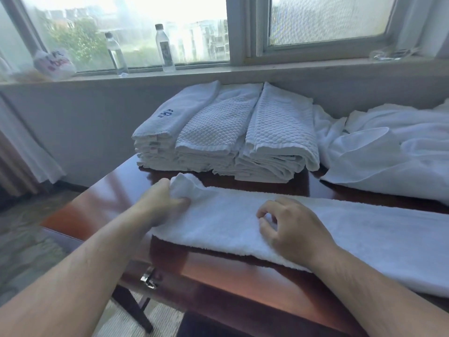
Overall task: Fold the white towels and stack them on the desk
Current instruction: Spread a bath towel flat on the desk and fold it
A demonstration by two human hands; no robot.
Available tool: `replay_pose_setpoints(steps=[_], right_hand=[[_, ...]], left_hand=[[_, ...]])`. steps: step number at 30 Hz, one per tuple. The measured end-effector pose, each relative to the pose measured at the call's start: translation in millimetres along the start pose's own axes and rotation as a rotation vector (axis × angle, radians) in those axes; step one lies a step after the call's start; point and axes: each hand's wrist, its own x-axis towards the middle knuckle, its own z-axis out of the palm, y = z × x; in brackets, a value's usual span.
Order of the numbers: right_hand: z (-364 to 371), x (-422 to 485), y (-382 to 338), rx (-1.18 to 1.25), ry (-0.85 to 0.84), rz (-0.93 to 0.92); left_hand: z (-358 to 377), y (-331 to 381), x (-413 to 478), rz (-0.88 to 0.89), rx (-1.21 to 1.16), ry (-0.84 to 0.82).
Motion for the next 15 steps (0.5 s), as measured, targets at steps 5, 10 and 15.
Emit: replay_pose_setpoints(steps=[5, 10, 15], right_hand=[[-2, 0, -2, 0.009, -0.028, 0.021], [-4, 0, -4, 0.012, -0.057, 0.048], [-7, 0, -7, 0.029, -0.079, 0.073]], left_hand=[[0, -14, -8, -0.161, -0.25, 0.076], [-3, -21, -16, -0.225, -0.379, -0.019], [-5, -24, -25, -0.106, -0.802, -0.199]])
